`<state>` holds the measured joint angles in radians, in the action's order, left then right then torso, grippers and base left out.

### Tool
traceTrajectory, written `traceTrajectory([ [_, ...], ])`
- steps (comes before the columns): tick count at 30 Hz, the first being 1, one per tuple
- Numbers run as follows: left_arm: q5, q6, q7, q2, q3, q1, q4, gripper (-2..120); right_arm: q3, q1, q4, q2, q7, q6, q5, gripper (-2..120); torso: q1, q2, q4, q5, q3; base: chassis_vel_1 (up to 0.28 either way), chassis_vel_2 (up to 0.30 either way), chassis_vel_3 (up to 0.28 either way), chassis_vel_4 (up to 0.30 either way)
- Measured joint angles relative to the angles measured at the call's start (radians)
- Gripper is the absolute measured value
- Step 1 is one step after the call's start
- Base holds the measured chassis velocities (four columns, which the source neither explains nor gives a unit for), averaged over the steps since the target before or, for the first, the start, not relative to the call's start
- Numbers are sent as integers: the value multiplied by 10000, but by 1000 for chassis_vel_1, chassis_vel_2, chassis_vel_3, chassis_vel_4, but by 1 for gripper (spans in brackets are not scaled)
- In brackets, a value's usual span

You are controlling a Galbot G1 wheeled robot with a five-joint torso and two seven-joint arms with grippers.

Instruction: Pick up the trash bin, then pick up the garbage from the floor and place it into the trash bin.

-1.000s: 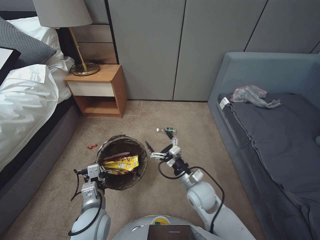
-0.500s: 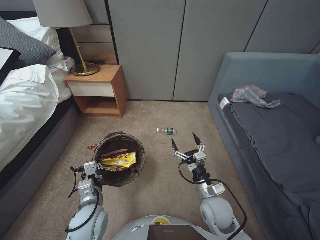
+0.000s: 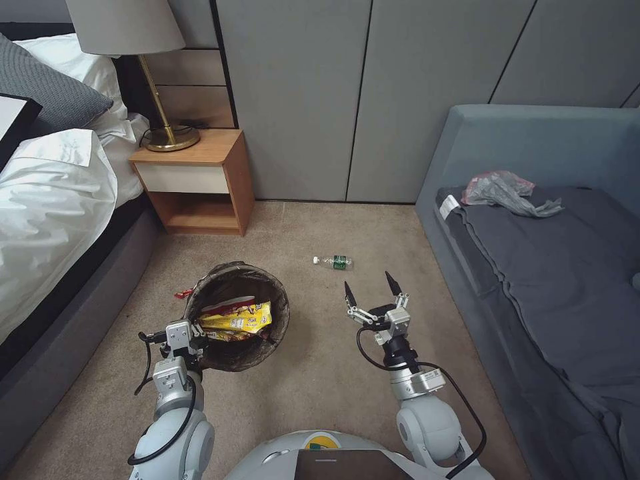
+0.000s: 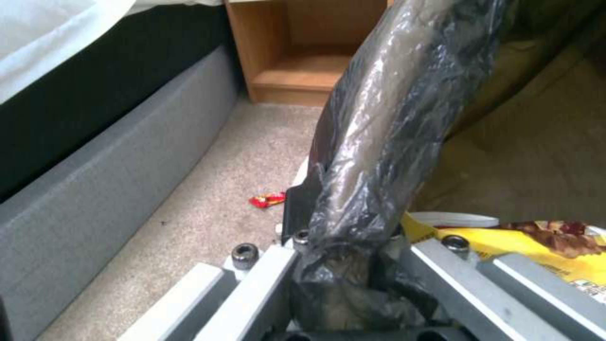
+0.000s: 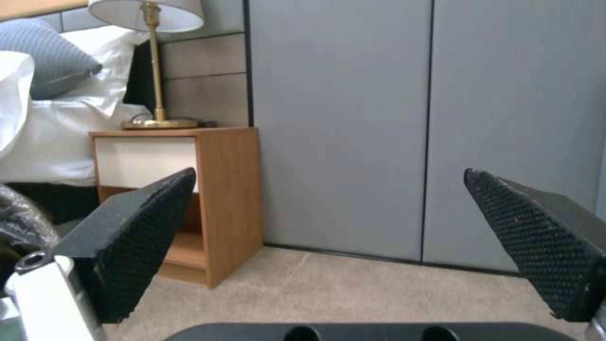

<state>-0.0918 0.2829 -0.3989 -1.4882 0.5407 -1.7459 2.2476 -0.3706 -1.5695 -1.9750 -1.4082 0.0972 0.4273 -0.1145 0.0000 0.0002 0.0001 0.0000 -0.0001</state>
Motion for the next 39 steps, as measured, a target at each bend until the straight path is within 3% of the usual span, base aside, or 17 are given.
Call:
traceTrajectory([
  [27, 63, -7, -8, -56, 9, -26, 64, 0, 66, 222, 150, 25, 264, 235, -79, 100, 0, -1, -1, -2, 1, -142, 149, 151, -149],
  [39, 64, -17, -8, -45, 12, -49, 64, 0, 163, 346, 224, -40, 341, 514, 64, 100, 0, -1, 0, 0, 0, -40, 41, 36, -27],
])
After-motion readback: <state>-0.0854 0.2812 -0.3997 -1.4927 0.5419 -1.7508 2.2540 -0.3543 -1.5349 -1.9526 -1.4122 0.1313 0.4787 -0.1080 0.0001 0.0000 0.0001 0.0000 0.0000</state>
